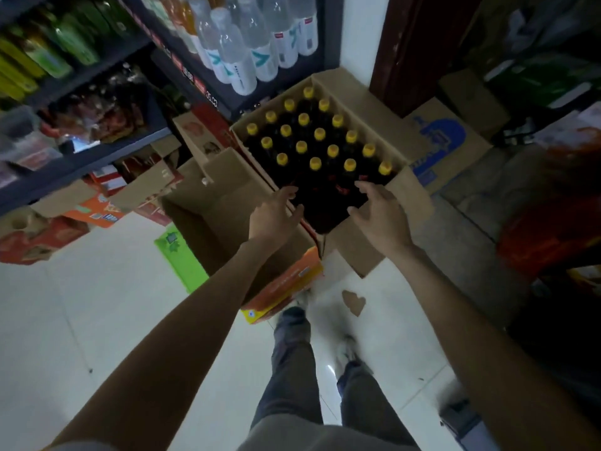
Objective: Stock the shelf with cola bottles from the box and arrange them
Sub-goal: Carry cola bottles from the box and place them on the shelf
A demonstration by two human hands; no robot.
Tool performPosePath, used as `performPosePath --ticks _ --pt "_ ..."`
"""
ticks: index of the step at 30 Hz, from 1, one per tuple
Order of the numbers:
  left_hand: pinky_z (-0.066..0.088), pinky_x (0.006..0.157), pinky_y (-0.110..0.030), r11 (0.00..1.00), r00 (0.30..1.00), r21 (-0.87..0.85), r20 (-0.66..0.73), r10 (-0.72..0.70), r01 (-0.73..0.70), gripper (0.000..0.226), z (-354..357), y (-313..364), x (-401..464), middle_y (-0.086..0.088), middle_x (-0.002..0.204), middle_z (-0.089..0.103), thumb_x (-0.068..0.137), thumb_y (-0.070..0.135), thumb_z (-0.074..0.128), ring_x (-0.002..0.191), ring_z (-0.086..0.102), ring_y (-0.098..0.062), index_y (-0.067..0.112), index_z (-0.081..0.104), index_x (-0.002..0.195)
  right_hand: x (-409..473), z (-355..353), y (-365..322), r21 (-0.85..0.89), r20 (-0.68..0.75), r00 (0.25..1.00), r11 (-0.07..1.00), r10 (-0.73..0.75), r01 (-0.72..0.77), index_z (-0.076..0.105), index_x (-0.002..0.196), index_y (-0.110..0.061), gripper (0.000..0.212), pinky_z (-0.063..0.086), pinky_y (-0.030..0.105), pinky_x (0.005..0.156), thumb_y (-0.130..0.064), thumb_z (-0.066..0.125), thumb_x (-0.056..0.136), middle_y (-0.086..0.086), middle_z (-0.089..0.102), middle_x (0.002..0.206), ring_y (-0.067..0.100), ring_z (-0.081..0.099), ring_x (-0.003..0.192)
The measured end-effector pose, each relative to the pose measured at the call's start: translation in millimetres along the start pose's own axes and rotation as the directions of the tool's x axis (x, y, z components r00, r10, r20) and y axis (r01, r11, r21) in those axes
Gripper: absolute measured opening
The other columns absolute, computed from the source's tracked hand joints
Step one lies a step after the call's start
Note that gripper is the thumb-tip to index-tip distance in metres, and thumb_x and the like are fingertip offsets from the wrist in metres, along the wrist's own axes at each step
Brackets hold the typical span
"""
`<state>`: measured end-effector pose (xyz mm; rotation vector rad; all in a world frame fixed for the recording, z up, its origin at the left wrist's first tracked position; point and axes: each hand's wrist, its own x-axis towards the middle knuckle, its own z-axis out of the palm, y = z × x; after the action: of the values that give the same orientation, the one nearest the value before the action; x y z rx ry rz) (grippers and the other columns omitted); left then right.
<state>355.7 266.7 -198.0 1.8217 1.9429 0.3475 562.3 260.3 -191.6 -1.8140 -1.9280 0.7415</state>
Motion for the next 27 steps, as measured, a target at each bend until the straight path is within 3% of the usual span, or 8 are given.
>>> performPosePath --ticks 6,10,13,15,20,24,27 --pt "0.044 0.1 -0.041 0.997 0.989 -0.066 0.145 0.038 -0.029 0.064 48 -23 104 -0.006 0.144 0.041 0.092 0.037 0.057 0.13 0.044 -0.025 0.018 0.028 0.146 92 60 14 0.041 -0.089 0.967 0.971 0.237 -0.234 0.039 0.141 -0.01 0.068 0.046 0.042 0.092 -0.022 0.073 0.083 0.015 0.049 0.135 0.033 0.045 0.126" --pt "0.042 0.101 -0.043 0.998 0.977 -0.068 0.21 0.019 -0.005 0.078 78 -27 155 -0.007 0.15 0.031 0.091 0.037 0.059 0.136 0.036 -0.026 0.017 0.013 0.151 134 101 35 0.056 -0.082 0.89 0.894 0.448 -0.445 0.027 0.146 -0.009 0.077 0.044 0.046 0.096 -0.022 0.071 0.084 0.016 0.042 0.141 0.035 0.042 0.129" --pt "0.042 0.1 -0.043 1.0 0.949 -0.021 0.314 0.003 0.004 0.08 98 -31 174 -0.007 0.152 0.026 0.091 0.035 0.059 0.137 0.033 -0.027 0.017 0.01 0.151 152 128 52 0.061 -0.021 0.821 0.82 0.571 -0.569 0.028 0.142 -0.007 0.076 0.042 0.047 0.097 -0.022 0.072 0.082 0.016 0.041 0.141 0.038 0.044 0.128" --pt "0.041 0.101 -0.042 1.0 0.935 -0.01 0.355 0.01 -0.007 0.078 109 -34 182 -0.007 0.152 0.027 0.09 0.032 0.061 0.137 0.033 -0.028 0.016 0.015 0.15 159 140 60 0.089 -0.014 0.793 0.79 0.61 -0.606 0.03 0.138 -0.007 0.073 0.042 0.047 0.098 -0.017 0.074 0.08 0.016 0.04 0.142 0.038 0.044 0.127" --pt "0.044 0.099 -0.042 1.0 0.951 -0.01 0.309 -0.008 0.011 0.078 126 -41 191 0.0 0.149 0.032 0.083 0.019 0.071 0.137 0.03 -0.026 0.02 0.025 0.146 172 157 68 0.231 -0.04 0.687 0.675 0.726 -0.701 0.031 0.135 -0.02 0.071 0.045 0.041 0.092 -0.008 0.073 0.079 0.01 0.05 0.134 0.034 0.051 0.121" --pt "0.049 0.082 -0.037 0.983 0.966 0.175 0.258 0.007 -0.054 0.073 133 -36 194 -0.002 0.143 0.034 0.08 0.022 0.074 0.129 0.036 -0.027 0.017 0.03 0.138 177 167 65 0.269 -0.154 0.666 0.68 0.73 -0.683 0.034 0.129 -0.018 0.064 0.047 0.039 0.082 -0.019 0.074 0.079 0.01 0.058 0.125 0.035 0.059 0.109" --pt "0.047 0.087 -0.035 0.957 0.969 0.253 0.235 0.078 -0.139 0.071 137 -33 195 -0.005 0.141 0.039 0.08 0.026 0.075 0.126 0.04 -0.026 0.013 0.032 0.135 174 165 57 0.271 -0.194 0.675 0.7 0.712 -0.661 0.036 0.129 -0.018 0.063 0.048 0.041 0.082 -0.021 0.074 0.078 0.006 0.058 0.127 0.033 0.059 0.11"
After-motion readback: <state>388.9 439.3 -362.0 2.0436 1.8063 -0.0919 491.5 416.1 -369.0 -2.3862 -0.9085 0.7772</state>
